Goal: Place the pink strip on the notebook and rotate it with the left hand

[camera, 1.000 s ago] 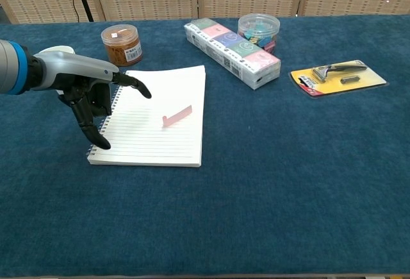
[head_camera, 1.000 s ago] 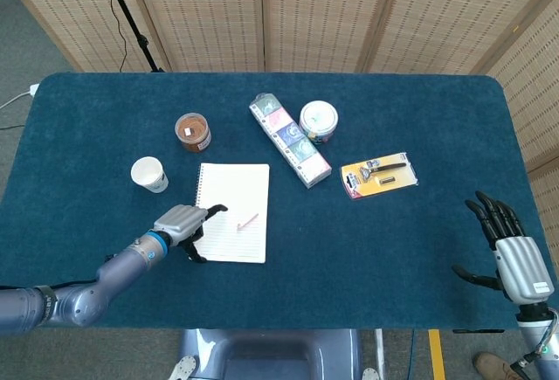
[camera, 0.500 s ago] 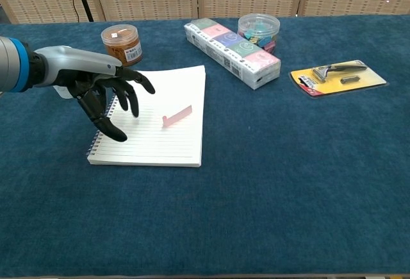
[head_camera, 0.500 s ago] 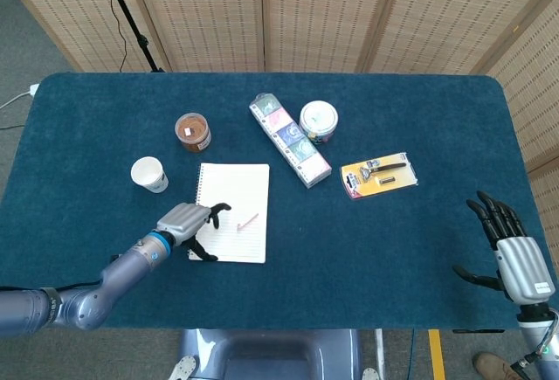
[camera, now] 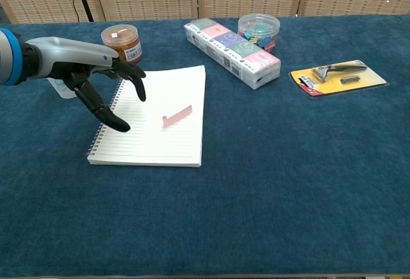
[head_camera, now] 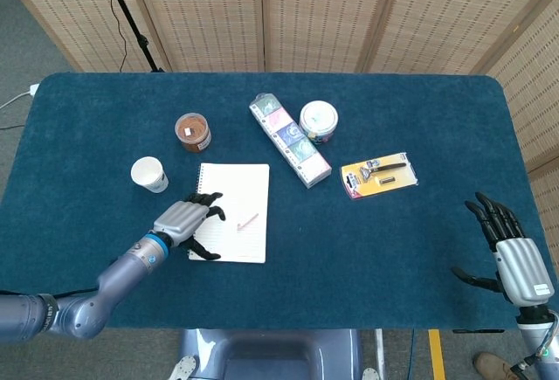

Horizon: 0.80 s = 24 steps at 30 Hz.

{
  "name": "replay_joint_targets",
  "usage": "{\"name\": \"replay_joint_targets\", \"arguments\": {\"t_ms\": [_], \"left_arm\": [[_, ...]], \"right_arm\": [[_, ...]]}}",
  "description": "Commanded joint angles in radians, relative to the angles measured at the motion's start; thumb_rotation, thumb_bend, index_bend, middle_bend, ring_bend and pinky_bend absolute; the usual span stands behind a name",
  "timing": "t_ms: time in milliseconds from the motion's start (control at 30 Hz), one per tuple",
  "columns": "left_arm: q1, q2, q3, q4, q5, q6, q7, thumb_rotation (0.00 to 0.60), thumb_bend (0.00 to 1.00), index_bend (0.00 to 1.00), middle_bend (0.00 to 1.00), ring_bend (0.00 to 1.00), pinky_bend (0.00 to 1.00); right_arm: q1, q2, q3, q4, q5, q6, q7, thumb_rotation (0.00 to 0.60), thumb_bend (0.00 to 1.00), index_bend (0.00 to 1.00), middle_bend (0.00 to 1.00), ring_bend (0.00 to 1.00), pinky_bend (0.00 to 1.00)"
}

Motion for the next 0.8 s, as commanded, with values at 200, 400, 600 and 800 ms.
{"name": "replay_joint_targets", "arguments": {"t_ms": [200,400,600,800], "left_arm": [[-0.02,-0.1,0.007,0.069,-0.049,0.059,0.067,0.388,0.0,0.3,0.0,0.0,0.0],[-0.032,-0.16,0.009,0.104,-0.064,0.09,0.114,0.382,0.0,0.3,0.0,0.0,0.0],[-0.048,-0.216,0.008,0.131,-0.073,0.13,0.181,0.379,0.0,0.3,0.0,0.0,0.0],[-0.054,-0.265,0.003,0.145,-0.074,0.149,0.223,0.378,0.0,0.3,0.0,0.0,0.0]], "right_arm": [[-0.001,0.004,0.004,-0.002,-0.007,-0.005,0.014,0.6,0.0,0.06,0.0,0.0,0.07],[-0.003,0.007,0.006,-0.001,-0.009,-0.009,0.022,0.6,0.0,0.06,0.0,0.0,0.08],[-0.004,0.009,0.007,-0.003,-0.013,-0.011,0.032,0.6,0.0,0.06,0.0,0.0,0.08],[-0.007,0.013,0.009,-0.003,-0.017,-0.011,0.043,0.6,0.0,0.06,0.0,0.0,0.08]]}}
